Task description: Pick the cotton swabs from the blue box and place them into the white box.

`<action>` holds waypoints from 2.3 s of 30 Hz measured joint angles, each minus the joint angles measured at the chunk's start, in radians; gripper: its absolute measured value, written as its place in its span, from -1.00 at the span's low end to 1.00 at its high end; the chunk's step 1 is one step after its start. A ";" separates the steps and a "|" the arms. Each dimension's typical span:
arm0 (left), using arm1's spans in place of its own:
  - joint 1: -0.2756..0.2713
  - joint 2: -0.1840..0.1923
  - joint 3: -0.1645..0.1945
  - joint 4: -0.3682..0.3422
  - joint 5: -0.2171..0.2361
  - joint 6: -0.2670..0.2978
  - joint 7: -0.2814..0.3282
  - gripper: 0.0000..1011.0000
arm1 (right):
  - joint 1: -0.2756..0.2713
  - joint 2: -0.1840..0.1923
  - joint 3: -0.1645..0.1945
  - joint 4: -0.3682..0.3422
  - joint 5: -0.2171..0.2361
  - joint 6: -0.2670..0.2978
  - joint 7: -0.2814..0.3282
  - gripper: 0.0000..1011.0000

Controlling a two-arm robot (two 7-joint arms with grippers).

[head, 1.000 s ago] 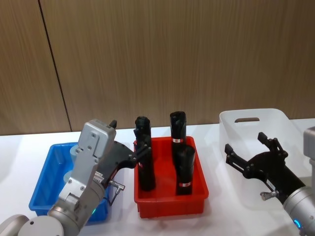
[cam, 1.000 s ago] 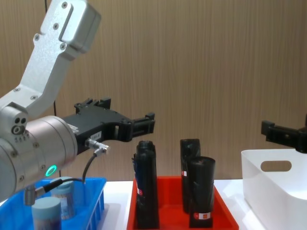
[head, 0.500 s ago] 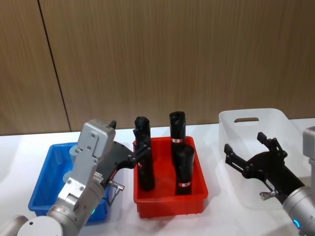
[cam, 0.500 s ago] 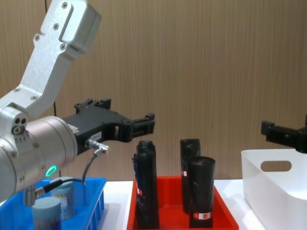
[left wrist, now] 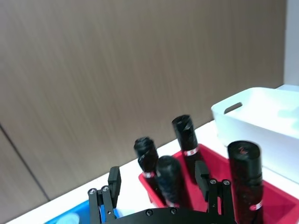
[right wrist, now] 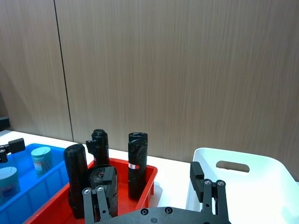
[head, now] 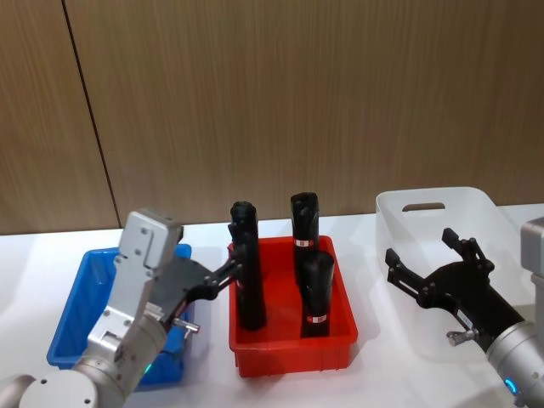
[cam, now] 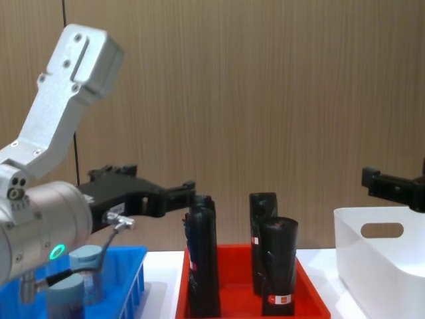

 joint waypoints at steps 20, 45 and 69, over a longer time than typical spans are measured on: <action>0.024 0.029 -0.073 0.043 -0.206 0.124 0.147 0.99 | 0.000 0.000 0.000 0.000 0.000 0.000 0.000 0.98; 0.036 0.049 -0.120 0.055 -0.321 0.322 0.235 0.99 | 0.000 0.000 0.000 0.000 0.000 0.000 0.000 0.98; -0.063 0.013 -0.138 0.211 -0.283 0.358 0.126 0.99 | 0.000 0.000 0.000 0.000 0.000 0.000 0.000 0.98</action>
